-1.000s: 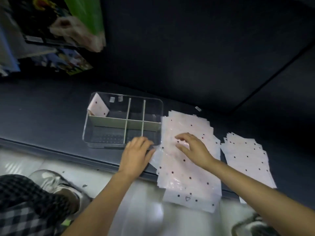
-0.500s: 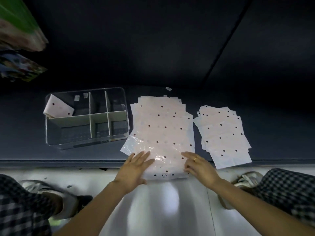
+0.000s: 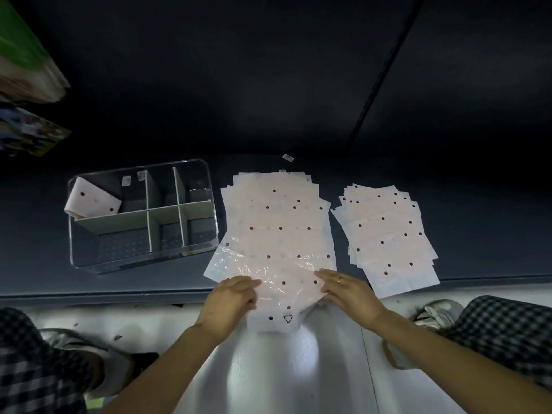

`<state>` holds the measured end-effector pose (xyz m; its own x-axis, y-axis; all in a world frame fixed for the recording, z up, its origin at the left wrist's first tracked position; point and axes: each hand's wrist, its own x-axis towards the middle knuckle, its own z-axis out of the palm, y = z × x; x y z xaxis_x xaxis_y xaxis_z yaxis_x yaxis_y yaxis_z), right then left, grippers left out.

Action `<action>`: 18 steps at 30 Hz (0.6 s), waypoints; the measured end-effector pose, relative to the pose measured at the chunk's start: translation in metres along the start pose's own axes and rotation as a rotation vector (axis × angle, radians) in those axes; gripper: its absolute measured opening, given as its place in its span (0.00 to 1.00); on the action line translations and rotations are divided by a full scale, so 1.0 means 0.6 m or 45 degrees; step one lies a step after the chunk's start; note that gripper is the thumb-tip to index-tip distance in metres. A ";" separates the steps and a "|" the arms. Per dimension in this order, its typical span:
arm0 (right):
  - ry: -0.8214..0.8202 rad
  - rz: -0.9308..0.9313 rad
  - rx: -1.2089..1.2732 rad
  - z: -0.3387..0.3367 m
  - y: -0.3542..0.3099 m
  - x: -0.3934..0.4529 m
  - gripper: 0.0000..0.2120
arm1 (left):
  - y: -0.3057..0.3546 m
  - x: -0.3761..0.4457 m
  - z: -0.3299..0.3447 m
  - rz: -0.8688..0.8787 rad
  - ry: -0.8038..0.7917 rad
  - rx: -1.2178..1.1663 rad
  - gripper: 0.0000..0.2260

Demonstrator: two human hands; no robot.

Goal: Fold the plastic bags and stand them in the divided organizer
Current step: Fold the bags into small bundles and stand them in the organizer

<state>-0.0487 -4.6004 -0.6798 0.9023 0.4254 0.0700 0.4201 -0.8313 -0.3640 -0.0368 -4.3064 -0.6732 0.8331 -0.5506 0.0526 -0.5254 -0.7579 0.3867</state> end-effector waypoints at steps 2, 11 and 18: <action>-0.021 0.013 0.069 0.001 -0.001 0.003 0.03 | -0.010 0.000 0.004 -0.025 -0.044 -0.099 0.06; -0.463 0.412 0.538 -0.067 0.020 0.062 0.08 | -0.019 0.048 -0.048 -0.371 -0.627 -0.676 0.28; -0.437 0.907 1.310 -0.120 0.033 0.149 0.12 | -0.015 0.079 -0.118 -0.609 -0.253 -1.305 0.26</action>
<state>0.0473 -4.6045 -0.6140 0.7601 0.2028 -0.6174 -0.5437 -0.3218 -0.7751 0.0193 -4.3009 -0.6092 0.8197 -0.3974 -0.4125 0.3014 -0.3132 0.9006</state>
